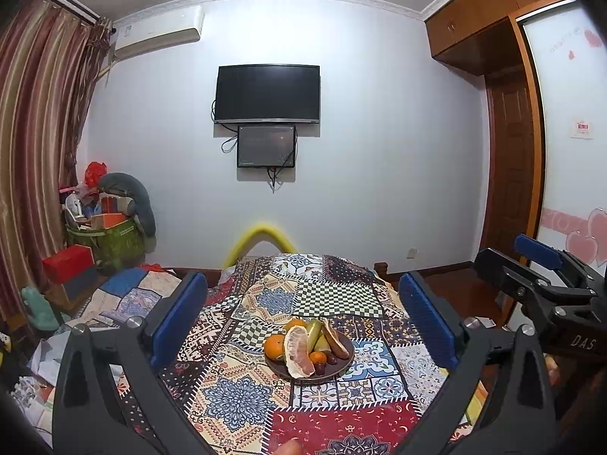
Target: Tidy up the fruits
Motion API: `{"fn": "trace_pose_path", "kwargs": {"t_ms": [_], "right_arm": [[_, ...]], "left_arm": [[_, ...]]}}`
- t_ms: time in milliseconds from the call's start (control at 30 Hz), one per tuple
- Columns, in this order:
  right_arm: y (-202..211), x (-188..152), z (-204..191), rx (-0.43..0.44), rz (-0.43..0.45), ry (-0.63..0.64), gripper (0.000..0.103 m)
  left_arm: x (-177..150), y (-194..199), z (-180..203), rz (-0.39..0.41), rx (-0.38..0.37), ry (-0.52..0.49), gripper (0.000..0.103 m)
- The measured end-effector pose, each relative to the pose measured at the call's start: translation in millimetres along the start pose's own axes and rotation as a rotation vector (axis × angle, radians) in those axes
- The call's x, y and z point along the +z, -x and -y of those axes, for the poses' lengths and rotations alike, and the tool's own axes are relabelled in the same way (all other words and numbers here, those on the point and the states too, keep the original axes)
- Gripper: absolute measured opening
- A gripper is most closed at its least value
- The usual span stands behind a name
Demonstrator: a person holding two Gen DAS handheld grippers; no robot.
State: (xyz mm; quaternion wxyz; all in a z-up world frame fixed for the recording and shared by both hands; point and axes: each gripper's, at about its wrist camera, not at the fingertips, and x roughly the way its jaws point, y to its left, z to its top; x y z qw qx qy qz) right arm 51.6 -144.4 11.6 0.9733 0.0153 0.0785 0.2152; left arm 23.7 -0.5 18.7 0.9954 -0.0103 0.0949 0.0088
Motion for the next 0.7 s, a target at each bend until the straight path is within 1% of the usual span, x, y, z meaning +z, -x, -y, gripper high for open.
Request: {"fn": "trace_pose_path", "kwargs": {"t_ms": [267, 700], "right_arm": [[-2.3, 0.7, -1.0, -0.017, -0.001, 0.005, 0.103], [-4.8, 0.1, -2.2, -0.016, -0.012, 0.004, 0.103]], "left_arm": [[-0.4, -3.7, -0.2, -0.015, -0.016, 0.001, 0.102], [-2.7, -5.5, -1.0, -0.018, -0.022, 0.002, 0.102]]}}
